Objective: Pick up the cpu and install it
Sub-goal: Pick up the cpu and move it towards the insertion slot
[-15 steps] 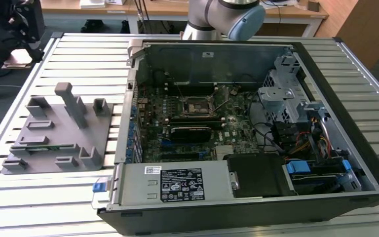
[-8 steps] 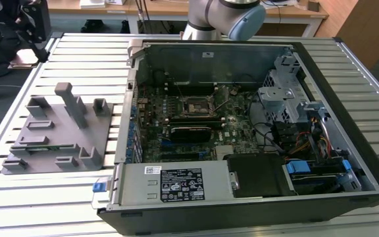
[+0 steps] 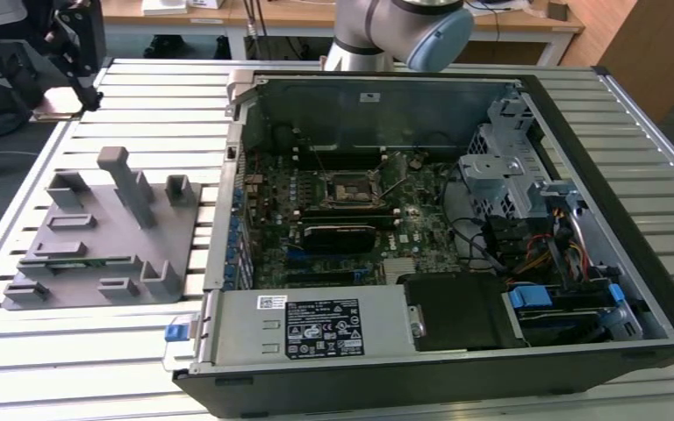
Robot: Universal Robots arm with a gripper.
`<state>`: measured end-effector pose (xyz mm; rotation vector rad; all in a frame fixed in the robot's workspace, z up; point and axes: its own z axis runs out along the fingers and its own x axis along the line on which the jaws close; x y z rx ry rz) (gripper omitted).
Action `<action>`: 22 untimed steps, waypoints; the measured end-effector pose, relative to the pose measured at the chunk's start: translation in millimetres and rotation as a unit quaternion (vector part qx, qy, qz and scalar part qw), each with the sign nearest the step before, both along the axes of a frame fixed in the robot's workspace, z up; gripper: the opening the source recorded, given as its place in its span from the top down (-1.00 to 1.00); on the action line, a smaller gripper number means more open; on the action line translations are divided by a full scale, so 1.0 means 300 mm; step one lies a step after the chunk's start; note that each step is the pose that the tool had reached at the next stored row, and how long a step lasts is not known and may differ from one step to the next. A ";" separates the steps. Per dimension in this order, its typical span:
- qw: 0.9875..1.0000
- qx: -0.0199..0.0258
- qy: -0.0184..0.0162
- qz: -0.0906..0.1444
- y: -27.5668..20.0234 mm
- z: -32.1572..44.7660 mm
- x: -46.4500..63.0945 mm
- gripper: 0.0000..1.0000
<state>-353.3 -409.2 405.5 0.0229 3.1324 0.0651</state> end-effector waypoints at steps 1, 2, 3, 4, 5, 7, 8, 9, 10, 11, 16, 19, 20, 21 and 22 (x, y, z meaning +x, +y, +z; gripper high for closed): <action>1.000 0.000 0.000 0.000 0.000 0.000 0.005 -0.08; 1.000 0.000 0.000 0.000 0.000 0.000 0.011 -0.08; 1.000 0.000 0.000 0.000 0.000 0.000 0.016 -0.08; 1.000 0.000 0.000 0.000 0.000 0.000 0.021 -0.08; 1.000 0.000 0.000 0.000 0.000 0.000 0.027 -0.08; 1.000 0.000 0.000 0.000 0.000 0.000 0.038 -0.08; 1.000 0.000 0.000 0.000 0.000 0.000 0.043 -0.08; 1.000 0.000 0.000 0.000 0.000 0.000 0.049 -0.08; 1.000 0.000 0.000 0.000 0.000 0.000 0.054 -0.08; 1.000 0.000 0.000 0.000 0.000 0.000 0.059 -0.08; 1.000 0.000 0.000 0.000 0.000 0.000 0.086 -0.08; 1.000 0.000 0.000 0.000 0.000 0.000 0.101 -0.08; 1.000 0.000 0.000 0.000 0.000 0.000 0.106 -0.08; 1.000 0.000 0.000 0.000 0.000 0.000 0.111 -0.08; 1.000 0.000 0.000 0.000 0.000 0.000 0.116 -0.08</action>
